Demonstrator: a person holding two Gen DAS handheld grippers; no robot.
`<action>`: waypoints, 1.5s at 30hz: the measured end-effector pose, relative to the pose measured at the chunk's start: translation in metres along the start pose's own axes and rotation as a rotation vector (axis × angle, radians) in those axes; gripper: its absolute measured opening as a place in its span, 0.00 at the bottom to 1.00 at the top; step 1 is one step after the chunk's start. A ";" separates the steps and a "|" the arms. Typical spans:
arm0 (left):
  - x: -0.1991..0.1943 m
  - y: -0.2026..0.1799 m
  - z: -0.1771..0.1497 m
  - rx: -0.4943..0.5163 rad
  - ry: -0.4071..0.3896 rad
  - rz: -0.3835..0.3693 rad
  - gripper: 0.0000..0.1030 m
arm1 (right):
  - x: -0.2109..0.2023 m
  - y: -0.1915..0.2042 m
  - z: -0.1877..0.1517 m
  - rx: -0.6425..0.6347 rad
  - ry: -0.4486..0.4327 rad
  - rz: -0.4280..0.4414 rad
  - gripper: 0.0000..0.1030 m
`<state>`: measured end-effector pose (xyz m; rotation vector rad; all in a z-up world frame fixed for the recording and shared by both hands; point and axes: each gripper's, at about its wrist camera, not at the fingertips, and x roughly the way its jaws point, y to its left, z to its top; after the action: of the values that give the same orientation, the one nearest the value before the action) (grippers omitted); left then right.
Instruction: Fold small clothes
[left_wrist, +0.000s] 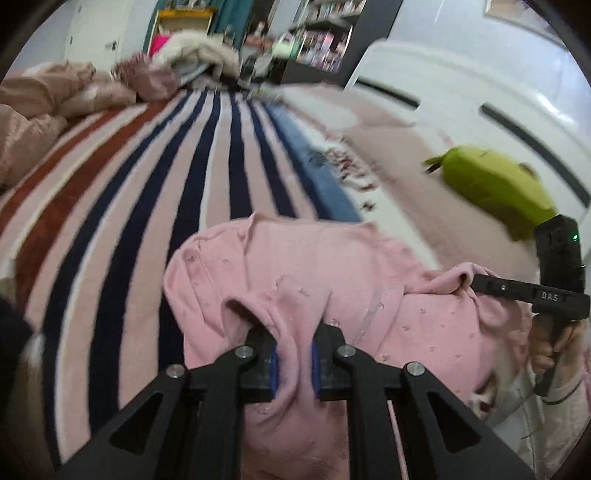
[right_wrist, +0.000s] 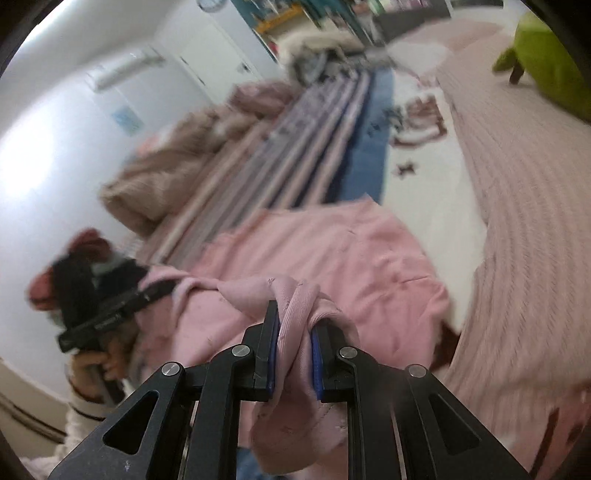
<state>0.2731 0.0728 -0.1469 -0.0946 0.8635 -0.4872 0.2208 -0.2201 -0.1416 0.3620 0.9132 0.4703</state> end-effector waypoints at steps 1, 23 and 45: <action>0.014 0.005 0.000 0.001 0.034 0.006 0.11 | 0.014 -0.007 0.003 0.010 0.031 -0.019 0.10; -0.054 0.005 -0.096 -0.064 0.067 -0.035 0.59 | -0.035 -0.019 -0.092 0.020 -0.022 -0.032 0.51; -0.098 -0.028 -0.045 -0.055 -0.062 0.095 0.00 | -0.040 0.012 -0.071 -0.154 -0.143 -0.037 0.10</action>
<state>0.1753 0.0968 -0.0999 -0.1186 0.8167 -0.3700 0.1392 -0.2244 -0.1495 0.2345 0.7383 0.4716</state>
